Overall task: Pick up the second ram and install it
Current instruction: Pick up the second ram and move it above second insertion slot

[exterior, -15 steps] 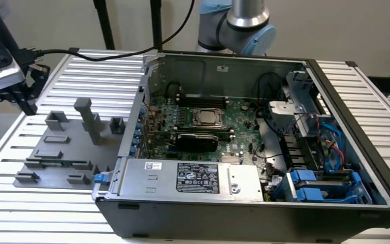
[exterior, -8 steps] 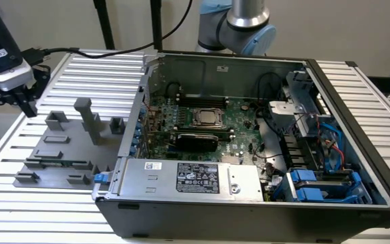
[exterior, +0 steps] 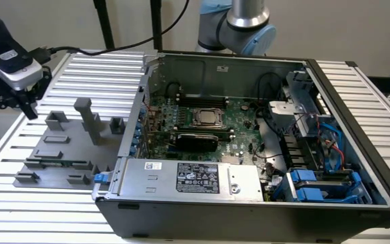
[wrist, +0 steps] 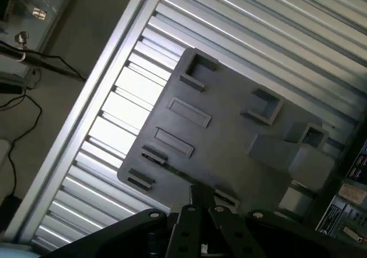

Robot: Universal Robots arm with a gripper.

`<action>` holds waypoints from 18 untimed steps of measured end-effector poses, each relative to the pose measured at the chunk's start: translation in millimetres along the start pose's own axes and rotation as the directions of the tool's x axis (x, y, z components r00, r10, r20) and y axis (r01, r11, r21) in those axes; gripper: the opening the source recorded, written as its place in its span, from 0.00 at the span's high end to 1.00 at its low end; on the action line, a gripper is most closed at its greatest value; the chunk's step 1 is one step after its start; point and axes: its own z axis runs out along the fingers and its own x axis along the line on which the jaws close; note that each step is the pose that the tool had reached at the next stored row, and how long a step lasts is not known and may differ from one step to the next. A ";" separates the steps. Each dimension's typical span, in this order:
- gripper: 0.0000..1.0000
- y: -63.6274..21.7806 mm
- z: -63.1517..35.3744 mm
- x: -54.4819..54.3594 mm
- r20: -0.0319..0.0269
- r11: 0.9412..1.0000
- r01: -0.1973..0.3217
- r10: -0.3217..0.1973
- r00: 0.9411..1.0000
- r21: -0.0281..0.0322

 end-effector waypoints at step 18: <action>0.89 -0.7 15.0 0.1 -0.016 0.947 0.320 -0.320 0.947 -0.006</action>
